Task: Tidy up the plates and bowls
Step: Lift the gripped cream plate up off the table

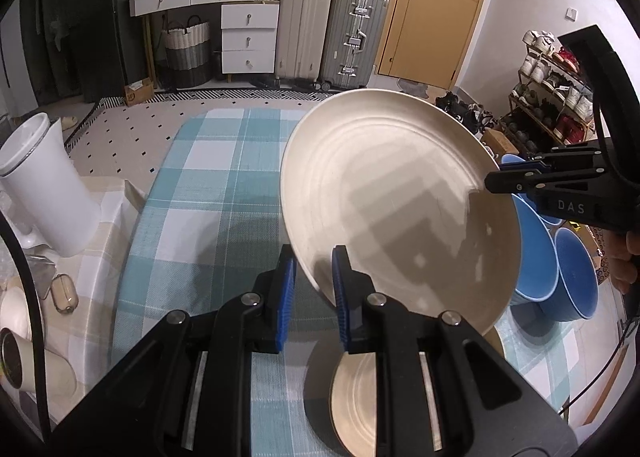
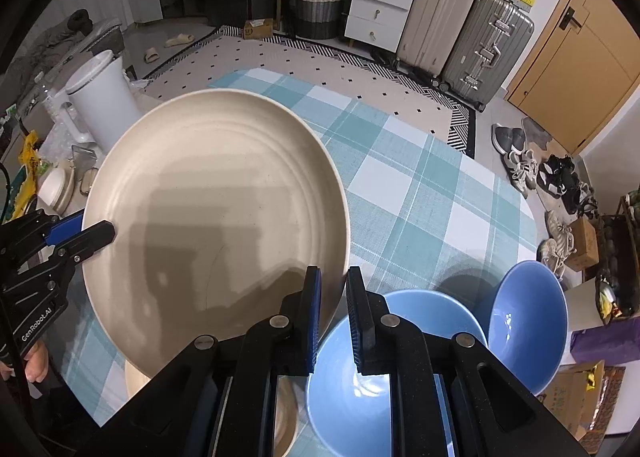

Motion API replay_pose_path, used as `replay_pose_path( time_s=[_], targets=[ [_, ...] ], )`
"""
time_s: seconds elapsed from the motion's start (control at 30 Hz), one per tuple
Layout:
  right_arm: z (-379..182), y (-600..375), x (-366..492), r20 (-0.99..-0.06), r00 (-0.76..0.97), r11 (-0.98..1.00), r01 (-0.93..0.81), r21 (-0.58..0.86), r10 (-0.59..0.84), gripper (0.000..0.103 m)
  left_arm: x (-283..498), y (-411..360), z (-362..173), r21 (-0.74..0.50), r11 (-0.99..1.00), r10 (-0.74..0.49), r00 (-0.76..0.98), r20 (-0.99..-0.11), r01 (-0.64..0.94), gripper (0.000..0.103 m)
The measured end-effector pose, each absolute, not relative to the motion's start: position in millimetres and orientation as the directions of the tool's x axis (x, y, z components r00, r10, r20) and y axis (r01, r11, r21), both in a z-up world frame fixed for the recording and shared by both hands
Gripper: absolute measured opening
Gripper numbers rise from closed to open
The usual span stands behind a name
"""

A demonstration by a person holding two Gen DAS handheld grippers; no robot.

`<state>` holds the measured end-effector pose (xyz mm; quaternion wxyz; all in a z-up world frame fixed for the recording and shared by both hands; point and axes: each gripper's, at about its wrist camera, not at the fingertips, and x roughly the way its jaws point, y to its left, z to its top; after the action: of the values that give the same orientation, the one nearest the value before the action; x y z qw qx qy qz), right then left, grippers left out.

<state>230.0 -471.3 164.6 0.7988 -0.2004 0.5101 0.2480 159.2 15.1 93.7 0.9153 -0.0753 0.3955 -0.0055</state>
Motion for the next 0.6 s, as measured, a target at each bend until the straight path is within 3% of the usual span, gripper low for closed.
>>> replay_pose_path(
  time_s=[0.6],
  targets=[
    [195,-488,164,-0.890,0.392,0.793,-0.606,-0.058,0.235,0.013,88,-4,117,-0.124,0.992,-0.061,0.703,-0.709,-0.038,0.015]
  ],
)
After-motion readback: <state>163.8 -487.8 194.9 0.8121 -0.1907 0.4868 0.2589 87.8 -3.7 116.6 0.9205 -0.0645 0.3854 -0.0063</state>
